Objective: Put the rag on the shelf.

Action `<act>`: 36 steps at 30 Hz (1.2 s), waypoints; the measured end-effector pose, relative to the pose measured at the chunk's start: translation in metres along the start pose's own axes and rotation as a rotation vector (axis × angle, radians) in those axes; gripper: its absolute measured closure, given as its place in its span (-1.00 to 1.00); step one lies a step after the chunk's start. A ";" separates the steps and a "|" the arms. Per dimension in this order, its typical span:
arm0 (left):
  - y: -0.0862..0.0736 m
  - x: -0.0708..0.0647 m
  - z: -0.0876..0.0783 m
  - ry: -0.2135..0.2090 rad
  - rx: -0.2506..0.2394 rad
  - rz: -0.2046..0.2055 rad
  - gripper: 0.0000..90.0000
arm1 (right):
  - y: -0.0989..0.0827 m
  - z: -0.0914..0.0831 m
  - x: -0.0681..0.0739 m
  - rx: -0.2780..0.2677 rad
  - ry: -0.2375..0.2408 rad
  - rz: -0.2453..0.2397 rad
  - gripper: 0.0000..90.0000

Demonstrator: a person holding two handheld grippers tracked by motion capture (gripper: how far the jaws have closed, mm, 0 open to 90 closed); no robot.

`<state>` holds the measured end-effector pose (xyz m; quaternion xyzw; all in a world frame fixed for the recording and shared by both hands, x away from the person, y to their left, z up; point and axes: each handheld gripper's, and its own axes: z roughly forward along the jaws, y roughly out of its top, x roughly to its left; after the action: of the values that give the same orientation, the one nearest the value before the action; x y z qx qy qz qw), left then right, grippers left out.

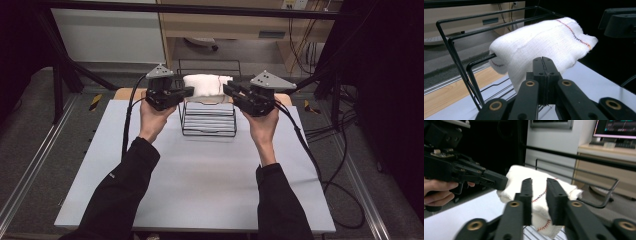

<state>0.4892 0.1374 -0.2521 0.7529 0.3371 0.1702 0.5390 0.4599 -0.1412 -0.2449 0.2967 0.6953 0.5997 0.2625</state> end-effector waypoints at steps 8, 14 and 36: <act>-0.011 0.005 0.008 0.019 0.014 0.003 0.98 | -0.018 0.022 0.000 0.129 -0.031 0.002 0.96; -0.015 0.007 0.016 0.031 0.013 -0.006 0.98 | -0.027 0.029 -0.008 0.141 -0.060 0.031 0.96; -0.046 0.000 -0.021 0.035 0.068 0.024 0.03 | -0.022 -0.007 0.000 0.162 0.006 0.055 -0.03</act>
<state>0.4616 0.1611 -0.2876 0.7717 0.3430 0.1779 0.5051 0.4529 -0.1485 -0.2655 0.3343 0.7337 0.5494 0.2190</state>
